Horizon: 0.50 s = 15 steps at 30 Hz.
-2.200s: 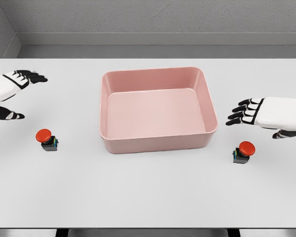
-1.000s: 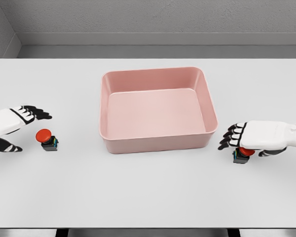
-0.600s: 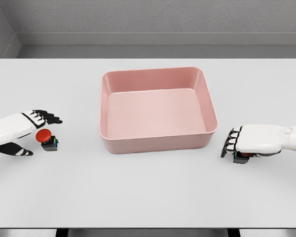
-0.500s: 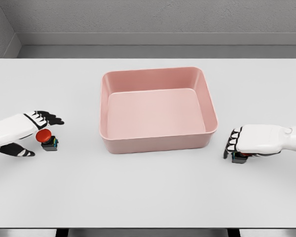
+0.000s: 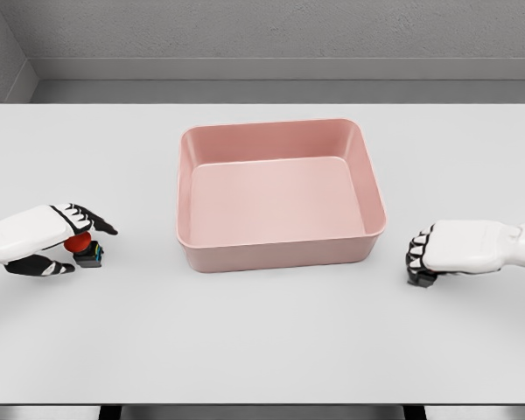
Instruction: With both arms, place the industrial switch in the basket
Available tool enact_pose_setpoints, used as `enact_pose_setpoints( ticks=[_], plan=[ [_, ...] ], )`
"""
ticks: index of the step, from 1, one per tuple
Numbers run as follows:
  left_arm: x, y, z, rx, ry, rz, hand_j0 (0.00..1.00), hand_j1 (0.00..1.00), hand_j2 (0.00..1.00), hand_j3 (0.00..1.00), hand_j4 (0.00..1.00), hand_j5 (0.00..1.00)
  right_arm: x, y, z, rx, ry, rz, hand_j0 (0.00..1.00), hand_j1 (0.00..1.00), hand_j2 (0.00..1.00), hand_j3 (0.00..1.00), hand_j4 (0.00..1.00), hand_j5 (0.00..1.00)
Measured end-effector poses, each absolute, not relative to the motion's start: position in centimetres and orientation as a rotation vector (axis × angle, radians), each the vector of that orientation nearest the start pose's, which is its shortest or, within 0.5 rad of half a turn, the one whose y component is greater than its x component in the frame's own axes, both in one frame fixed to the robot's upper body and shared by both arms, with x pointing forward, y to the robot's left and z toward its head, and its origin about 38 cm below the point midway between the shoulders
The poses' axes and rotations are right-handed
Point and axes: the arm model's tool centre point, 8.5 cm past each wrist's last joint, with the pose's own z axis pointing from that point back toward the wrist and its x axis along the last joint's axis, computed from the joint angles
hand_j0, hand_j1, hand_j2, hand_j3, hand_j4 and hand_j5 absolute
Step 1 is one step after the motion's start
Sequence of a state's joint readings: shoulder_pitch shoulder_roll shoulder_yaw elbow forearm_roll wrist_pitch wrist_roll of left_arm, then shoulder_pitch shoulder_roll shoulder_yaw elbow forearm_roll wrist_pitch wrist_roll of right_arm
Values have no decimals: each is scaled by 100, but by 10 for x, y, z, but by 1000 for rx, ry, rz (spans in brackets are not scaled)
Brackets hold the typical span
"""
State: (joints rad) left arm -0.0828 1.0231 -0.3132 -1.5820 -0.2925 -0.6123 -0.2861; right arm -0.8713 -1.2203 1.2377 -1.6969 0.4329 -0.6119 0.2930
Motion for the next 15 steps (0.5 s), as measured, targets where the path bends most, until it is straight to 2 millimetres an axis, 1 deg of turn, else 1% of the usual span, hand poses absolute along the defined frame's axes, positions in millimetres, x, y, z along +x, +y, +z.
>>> enact_pose_setpoints(
  ticks=[11,14,15],
  plan=[
    [340,388,163,346,-1433,-1799,80,80,80,80,80,80,358,-345,219,484,1528,-3180,45,45,45,45,45,45],
    [340,387,162,343,-1434,-1799,72,72,72,72,72,72,360,-348,226,521,1525,-3173,45,45,45,45,45,45],
    [340,387,161,343,-1433,-1800,70,70,70,70,70,70,363,-348,232,544,1528,-3162,45,45,45,45,45,45]
  ],
)
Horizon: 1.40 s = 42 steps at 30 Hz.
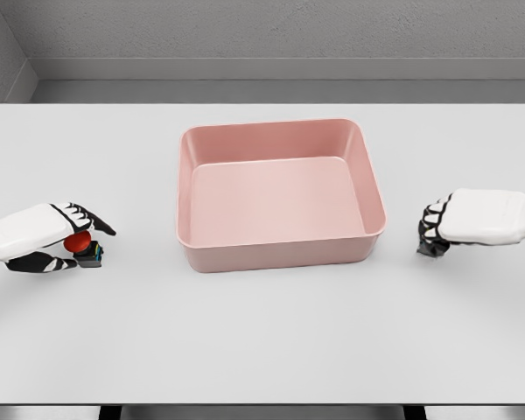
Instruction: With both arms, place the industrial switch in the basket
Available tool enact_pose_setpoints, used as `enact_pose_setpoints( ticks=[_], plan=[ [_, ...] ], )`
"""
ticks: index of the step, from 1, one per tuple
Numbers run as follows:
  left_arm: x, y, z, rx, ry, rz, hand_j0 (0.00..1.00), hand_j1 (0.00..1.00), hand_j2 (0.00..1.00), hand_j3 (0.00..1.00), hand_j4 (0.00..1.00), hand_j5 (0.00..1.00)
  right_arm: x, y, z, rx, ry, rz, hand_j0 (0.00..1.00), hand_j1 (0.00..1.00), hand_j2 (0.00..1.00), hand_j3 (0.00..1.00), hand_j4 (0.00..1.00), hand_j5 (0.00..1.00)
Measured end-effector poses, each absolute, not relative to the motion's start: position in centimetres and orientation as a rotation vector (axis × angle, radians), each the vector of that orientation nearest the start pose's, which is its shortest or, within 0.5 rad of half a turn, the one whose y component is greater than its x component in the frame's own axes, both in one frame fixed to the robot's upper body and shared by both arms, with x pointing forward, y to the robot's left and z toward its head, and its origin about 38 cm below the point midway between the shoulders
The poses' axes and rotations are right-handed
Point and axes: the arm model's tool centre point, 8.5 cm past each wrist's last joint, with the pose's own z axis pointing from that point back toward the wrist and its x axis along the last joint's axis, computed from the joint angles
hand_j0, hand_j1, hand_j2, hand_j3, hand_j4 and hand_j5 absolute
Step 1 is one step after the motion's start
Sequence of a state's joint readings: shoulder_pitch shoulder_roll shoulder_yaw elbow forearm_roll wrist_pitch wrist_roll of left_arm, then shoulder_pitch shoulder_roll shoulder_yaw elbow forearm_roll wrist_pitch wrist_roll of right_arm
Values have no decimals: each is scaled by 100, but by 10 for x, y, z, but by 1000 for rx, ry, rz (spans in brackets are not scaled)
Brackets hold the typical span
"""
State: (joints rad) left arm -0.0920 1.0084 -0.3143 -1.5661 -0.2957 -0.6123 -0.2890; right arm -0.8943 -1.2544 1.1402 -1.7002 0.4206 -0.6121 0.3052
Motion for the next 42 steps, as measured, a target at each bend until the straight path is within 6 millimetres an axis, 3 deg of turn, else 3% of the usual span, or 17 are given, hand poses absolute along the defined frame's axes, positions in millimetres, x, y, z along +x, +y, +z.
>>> enact_pose_setpoints(
  ticks=[13,23,42],
  plan=[
    [340,387,161,335,-1426,-1804,40,40,40,40,40,40,379,-343,272,692,1559,-3060,45,45,45,45,45,45],
    [345,385,169,351,-1445,-1807,40,40,40,40,40,40,389,-329,298,740,1574,-2986,45,45,45,45,45,45],
    [365,383,209,443,-1521,-1819,41,41,41,41,41,41,409,-256,305,594,1599,-2859,46,46,46,46,46,46]
  ],
)
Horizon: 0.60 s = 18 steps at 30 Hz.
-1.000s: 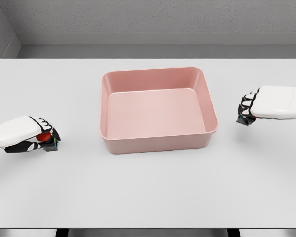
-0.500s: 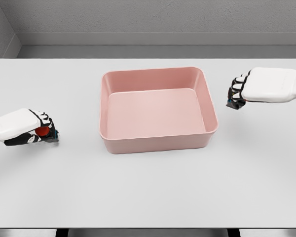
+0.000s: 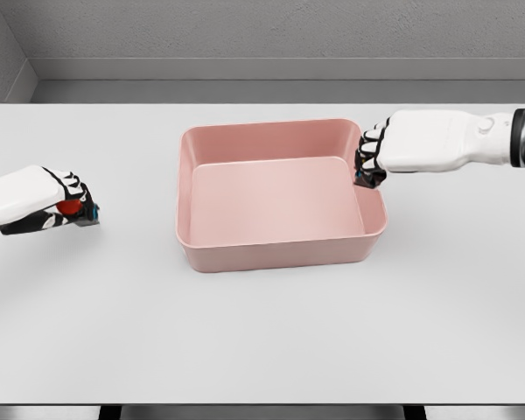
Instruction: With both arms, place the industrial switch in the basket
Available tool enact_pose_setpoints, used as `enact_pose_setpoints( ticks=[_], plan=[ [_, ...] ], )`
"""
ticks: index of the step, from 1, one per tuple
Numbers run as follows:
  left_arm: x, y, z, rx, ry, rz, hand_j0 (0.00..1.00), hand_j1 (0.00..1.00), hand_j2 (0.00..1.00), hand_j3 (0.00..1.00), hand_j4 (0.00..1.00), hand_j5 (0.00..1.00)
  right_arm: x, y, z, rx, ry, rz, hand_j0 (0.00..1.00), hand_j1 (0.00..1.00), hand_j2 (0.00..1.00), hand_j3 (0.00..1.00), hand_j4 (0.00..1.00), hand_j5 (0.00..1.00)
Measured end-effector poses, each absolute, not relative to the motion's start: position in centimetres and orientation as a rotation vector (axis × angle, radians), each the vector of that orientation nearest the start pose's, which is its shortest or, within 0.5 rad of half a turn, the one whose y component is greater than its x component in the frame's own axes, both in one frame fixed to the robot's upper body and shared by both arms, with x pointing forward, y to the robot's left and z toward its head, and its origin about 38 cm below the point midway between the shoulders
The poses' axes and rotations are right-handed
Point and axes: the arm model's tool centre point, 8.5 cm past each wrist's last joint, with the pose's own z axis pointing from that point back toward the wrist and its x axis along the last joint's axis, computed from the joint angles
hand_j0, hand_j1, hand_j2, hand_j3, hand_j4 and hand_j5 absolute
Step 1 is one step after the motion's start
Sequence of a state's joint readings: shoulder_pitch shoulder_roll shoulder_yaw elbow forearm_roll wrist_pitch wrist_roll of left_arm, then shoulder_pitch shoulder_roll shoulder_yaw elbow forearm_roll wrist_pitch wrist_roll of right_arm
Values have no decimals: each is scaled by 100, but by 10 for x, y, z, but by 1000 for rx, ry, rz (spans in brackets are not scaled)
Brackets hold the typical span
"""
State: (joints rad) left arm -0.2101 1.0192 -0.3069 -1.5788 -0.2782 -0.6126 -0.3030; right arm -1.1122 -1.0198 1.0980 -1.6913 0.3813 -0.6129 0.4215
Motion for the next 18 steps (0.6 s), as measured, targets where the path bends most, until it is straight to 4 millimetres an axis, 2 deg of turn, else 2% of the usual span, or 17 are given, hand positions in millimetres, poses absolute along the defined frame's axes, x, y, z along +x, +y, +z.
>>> enact_pose_setpoints(
  ticks=[8,12,14,16,17,18],
  plan=[
    [371,375,224,467,-1572,-1827,41,41,41,41,41,41,438,-226,301,562,1631,-2854,46,46,46,46,46,46],
    [373,370,228,469,-1595,-1829,41,41,41,41,41,41,449,-213,301,551,1654,-2845,51,51,51,51,51,51],
    [374,368,231,473,-1603,-1832,41,41,41,41,41,41,455,-205,298,537,1666,-2842,59,59,59,59,59,59],
    [374,366,233,476,-1613,-1834,41,41,41,41,41,41,457,-196,296,519,1676,-2833,92,92,92,92,92,92],
    [375,365,235,478,-1620,-1836,41,41,41,41,41,41,458,-190,295,505,1682,-2824,99,99,99,99,99,99],
    [375,363,235,475,-1624,-1836,41,41,41,41,41,41,459,-185,294,494,1688,-2818,99,99,99,99,99,99]
  ],
)
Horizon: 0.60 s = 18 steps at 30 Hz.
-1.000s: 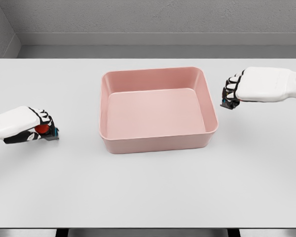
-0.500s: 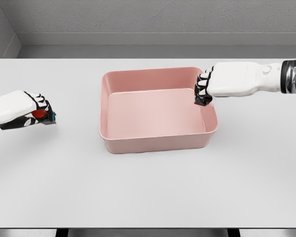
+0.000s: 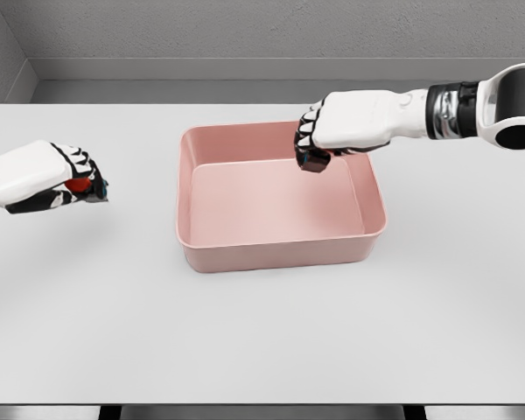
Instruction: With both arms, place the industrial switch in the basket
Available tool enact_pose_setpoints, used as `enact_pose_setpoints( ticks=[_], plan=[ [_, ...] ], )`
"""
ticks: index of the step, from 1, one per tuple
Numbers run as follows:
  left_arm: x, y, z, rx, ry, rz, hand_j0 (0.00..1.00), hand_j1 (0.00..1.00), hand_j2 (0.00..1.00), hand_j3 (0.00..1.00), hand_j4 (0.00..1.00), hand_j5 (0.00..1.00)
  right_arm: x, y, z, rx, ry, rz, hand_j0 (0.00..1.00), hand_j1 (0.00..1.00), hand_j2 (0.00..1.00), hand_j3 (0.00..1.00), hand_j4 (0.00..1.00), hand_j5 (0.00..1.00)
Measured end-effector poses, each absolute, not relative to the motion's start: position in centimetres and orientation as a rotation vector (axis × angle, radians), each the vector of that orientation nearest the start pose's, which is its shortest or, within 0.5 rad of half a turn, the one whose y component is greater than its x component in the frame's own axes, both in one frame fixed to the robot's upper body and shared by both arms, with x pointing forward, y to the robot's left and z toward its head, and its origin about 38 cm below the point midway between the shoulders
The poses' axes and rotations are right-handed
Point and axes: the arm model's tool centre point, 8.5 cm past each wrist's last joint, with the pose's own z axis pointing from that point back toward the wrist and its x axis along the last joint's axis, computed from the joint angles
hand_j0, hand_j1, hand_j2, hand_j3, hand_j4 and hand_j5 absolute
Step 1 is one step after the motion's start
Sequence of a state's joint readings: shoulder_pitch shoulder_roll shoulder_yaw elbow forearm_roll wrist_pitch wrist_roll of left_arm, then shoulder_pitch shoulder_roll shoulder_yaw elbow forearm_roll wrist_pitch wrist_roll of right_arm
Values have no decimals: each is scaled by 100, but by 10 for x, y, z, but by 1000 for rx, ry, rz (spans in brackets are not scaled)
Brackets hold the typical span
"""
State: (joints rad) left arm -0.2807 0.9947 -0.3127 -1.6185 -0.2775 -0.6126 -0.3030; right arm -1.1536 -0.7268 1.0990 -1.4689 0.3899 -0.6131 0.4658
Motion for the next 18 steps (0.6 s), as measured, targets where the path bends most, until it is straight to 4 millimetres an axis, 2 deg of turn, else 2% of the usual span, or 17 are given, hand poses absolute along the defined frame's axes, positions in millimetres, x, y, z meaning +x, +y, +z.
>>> enact_pose_setpoints(
  ticks=[4,11,13,15,18],
  plan=[
    [377,356,239,477,-1653,-1837,41,41,41,41,41,41,468,-176,292,492,1711,-2819,100,100,100,100,100,100],
    [379,342,244,473,-1699,-1845,41,41,41,41,41,41,474,-174,296,509,1736,-2812,100,100,100,100,100,100],
    [384,334,255,485,-1734,-1856,41,41,41,41,41,41,475,-174,298,512,1748,-2804,100,100,100,100,100,100],
    [385,326,253,466,-1744,-1867,41,41,41,41,41,41,475,-183,296,520,1773,-2815,100,100,100,100,100,100],
    [387,318,252,447,-1760,-1875,41,41,41,41,41,41,473,-224,289,583,1834,-2866,100,100,100,100,100,100]
  ],
)
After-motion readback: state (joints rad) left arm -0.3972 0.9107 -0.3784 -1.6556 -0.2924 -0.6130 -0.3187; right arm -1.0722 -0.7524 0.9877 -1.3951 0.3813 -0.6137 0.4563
